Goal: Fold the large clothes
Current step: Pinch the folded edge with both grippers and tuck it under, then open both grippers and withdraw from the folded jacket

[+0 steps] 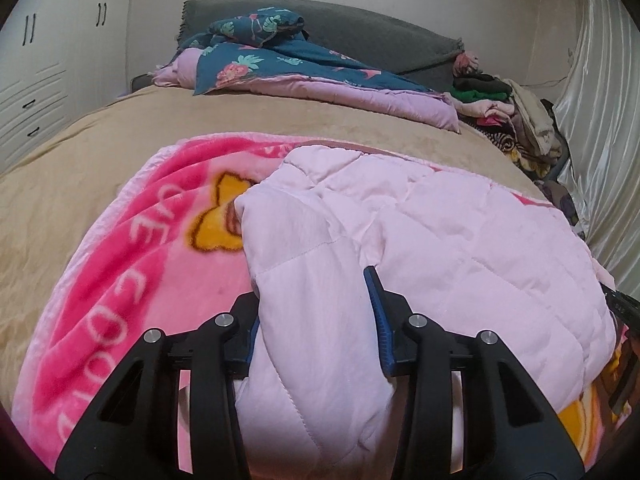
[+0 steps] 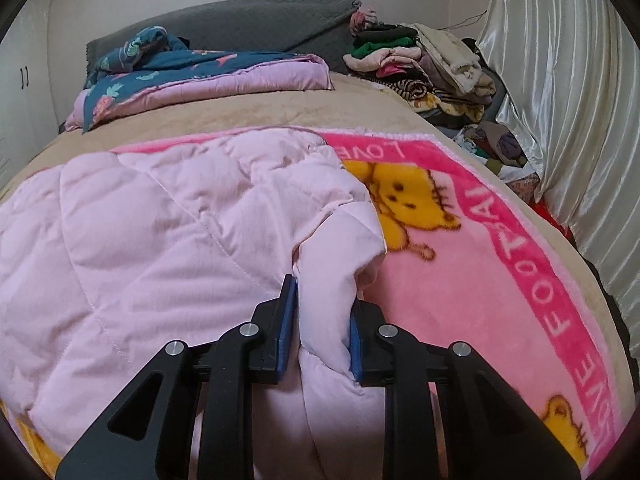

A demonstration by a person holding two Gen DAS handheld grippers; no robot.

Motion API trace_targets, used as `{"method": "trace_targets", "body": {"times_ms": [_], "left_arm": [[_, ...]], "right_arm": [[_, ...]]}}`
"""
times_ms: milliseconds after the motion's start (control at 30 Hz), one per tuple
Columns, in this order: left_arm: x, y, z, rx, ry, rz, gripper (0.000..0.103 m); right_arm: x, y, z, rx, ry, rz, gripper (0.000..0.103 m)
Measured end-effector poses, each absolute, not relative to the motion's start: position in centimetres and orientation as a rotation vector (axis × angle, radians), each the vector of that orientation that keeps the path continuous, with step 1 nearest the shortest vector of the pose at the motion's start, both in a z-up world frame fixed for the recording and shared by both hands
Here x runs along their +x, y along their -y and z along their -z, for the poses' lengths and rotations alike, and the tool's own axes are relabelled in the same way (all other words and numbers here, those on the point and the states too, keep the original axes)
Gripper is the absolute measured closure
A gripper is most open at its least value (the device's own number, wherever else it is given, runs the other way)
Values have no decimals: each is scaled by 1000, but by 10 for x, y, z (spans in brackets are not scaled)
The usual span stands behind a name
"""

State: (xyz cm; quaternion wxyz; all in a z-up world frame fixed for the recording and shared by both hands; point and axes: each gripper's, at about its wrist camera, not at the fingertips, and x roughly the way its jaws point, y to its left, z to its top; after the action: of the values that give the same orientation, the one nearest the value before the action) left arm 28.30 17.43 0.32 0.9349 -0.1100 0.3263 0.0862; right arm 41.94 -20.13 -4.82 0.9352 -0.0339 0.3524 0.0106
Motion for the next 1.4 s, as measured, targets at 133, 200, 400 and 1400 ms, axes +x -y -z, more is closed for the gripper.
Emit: {"method": "trace_targets", "body": {"times_ms": [133,200,400,1400], "left_arm": [[287,-176,1,-231,-682,-171,67],[288,-176,2,-231,-687,-172,67],[289,-175,6,-232,-703,-179,64],[229,-148,-64,-224,-601,-202,9]], "right_arm": [[423,201,57,-54,-736,-7,78],[423,202,58,-41,-755,-1,74],[414,209,56,19,-789,25,60],[296,232,-16,180,-575,-143,4]]}}
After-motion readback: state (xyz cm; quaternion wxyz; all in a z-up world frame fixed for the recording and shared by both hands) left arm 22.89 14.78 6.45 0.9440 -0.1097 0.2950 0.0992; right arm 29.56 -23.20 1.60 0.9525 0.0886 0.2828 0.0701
